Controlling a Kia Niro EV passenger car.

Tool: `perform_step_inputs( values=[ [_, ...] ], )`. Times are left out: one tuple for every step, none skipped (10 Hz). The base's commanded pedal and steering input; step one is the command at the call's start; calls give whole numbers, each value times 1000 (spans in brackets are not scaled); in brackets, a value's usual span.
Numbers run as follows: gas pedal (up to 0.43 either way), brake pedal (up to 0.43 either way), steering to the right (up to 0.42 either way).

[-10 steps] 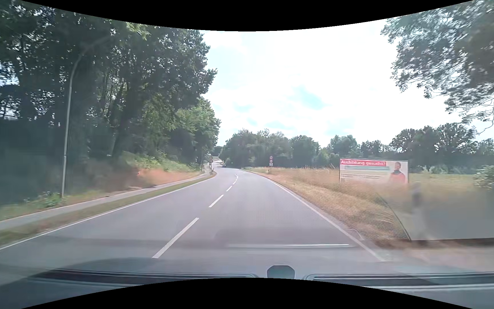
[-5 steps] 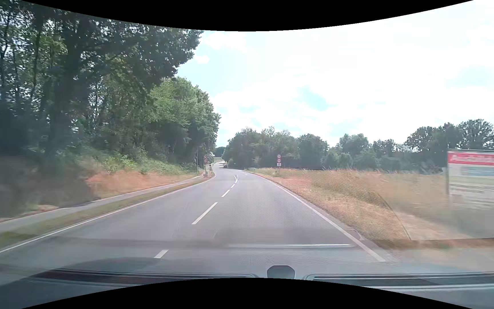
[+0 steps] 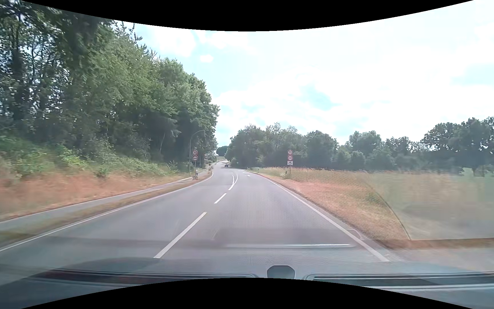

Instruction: Follow the waypoints while adhering to traffic rules and regulations

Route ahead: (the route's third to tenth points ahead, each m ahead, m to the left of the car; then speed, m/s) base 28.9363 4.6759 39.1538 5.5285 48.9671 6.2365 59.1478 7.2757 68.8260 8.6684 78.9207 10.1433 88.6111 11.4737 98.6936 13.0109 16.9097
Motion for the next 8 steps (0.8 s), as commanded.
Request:
perform_step_inputs(
  values=[
    [157, 0, -9],
    [157, 0, -9],
    [157, 0, -9],
    [157, 0, -9],
    [150, 0, -9],
    [150, 0, -9],
    [150, 0, -9],
    [150, 0, -9]
  ],
)
